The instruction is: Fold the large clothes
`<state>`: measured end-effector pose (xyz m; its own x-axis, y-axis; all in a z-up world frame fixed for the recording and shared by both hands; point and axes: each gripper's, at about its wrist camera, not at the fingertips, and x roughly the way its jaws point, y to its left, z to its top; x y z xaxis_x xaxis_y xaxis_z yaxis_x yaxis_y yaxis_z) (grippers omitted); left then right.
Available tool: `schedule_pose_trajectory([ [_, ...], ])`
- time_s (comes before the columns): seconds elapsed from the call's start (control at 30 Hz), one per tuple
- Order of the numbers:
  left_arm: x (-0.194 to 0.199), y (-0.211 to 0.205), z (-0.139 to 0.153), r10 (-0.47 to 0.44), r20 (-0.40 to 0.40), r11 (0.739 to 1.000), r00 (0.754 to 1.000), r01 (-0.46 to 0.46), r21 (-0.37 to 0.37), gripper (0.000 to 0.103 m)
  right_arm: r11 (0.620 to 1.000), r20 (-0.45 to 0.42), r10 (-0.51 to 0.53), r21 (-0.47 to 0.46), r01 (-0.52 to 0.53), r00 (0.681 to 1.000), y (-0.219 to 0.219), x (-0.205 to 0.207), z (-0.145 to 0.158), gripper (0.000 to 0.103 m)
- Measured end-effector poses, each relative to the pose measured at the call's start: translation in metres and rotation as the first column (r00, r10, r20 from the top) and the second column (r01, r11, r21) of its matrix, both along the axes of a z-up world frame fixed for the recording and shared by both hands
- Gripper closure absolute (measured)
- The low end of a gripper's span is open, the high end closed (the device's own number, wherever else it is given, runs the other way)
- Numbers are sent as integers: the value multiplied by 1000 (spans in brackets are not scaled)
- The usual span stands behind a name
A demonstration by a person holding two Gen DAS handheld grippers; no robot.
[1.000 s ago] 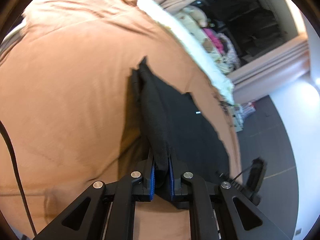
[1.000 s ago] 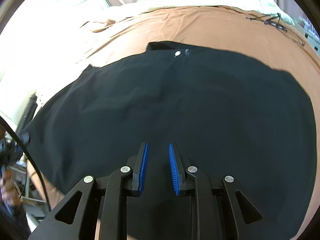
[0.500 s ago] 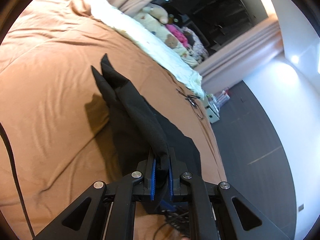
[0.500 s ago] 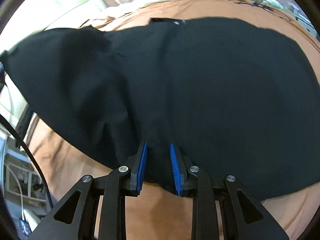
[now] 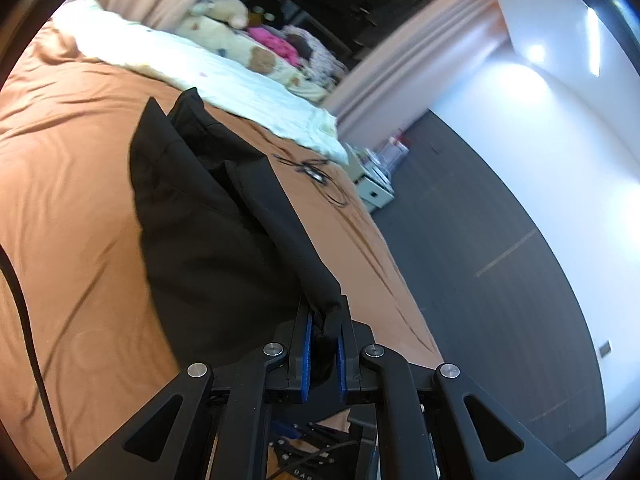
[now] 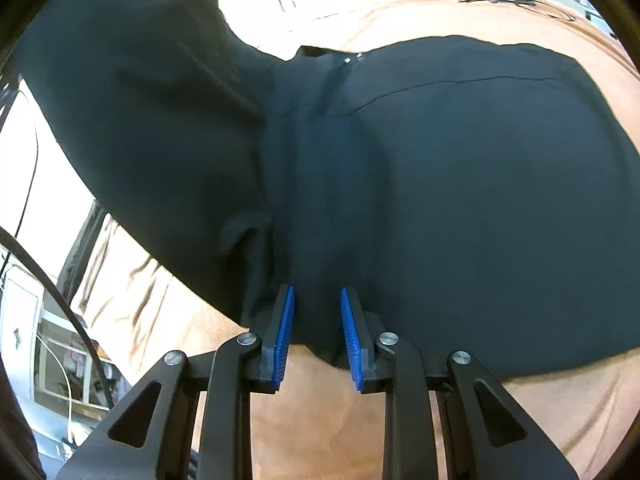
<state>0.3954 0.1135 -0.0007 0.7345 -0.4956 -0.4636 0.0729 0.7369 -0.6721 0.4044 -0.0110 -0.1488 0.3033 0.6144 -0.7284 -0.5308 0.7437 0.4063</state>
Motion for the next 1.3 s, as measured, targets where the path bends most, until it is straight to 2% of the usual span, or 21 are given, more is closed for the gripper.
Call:
schedule_pose_trajectory([
  [0.23, 50, -61, -6, -116, -32, 993, 993, 117, 16, 94, 992, -1, -107, 74, 107, 994, -76, 5, 18, 81],
  [0.37, 84, -98, -29, -173, -91, 984, 981, 175, 24, 94, 976, -7, -192, 100, 191, 981, -128, 6, 19, 81],
  [0.47, 108, -125, -58, -212, -160, 975, 964, 219, 26, 94, 962, -12, -247, 113, 247, 969, -160, 5, 20, 81],
  [0.57, 118, -151, -80, -246, -212, 967, 946, 254, 14, 94, 947, -29, -292, 128, 294, 956, -189, 4, 17, 81],
  [0.67, 120, -174, -88, -279, -227, 957, 933, 290, 15, 94, 934, -41, -328, 136, 331, 944, -211, 4, 14, 81],
  [0.7, 120, -181, -90, -298, -230, 951, 926, 308, 8, 94, 930, -49, -337, 139, 340, 940, -216, 4, 14, 76],
  [0.77, 119, -199, -89, -340, -228, 937, 912, 350, 5, 94, 916, -53, -365, 156, 369, 930, -230, -1, 16, 37],
  [0.8, 115, -206, -88, -354, -228, 931, 907, 365, 9, 94, 910, -46, -378, 165, 380, 925, -234, -3, 18, 34],
  [0.93, 120, -234, -99, -385, -268, 914, 883, 405, 23, 93, 898, -60, -386, 203, 390, 920, -238, -4, 19, 34],
  [0.97, 121, -237, -104, -386, -284, 913, 877, 407, 16, 92, 896, -62, -390, 204, 395, 919, -239, -6, 17, 34],
  [1.07, 129, -241, -118, -398, -330, 910, 856, 415, -21, 78, 891, -84, -395, 208, 404, 915, -239, -7, 11, 34],
  [1.13, 127, -240, -117, -416, -321, 904, 851, 424, -49, 56, 890, -90, -391, 214, 402, 916, -238, -6, 14, 34],
  [1.2, 121, -231, -108, -404, -298, 910, 865, 413, -36, 40, 893, -90, -380, 224, 391, 920, -240, 0, 17, 34],
  [1.23, 118, -225, -103, -390, -287, 916, 875, 400, -23, 37, 894, -90, -372, 233, 383, 924, -240, 1, 21, 34],
  [1.3, 111, -208, -92, -358, -268, 929, 894, 370, -5, 36, 896, -91, -356, 249, 367, 930, -234, 7, 21, 34],
])
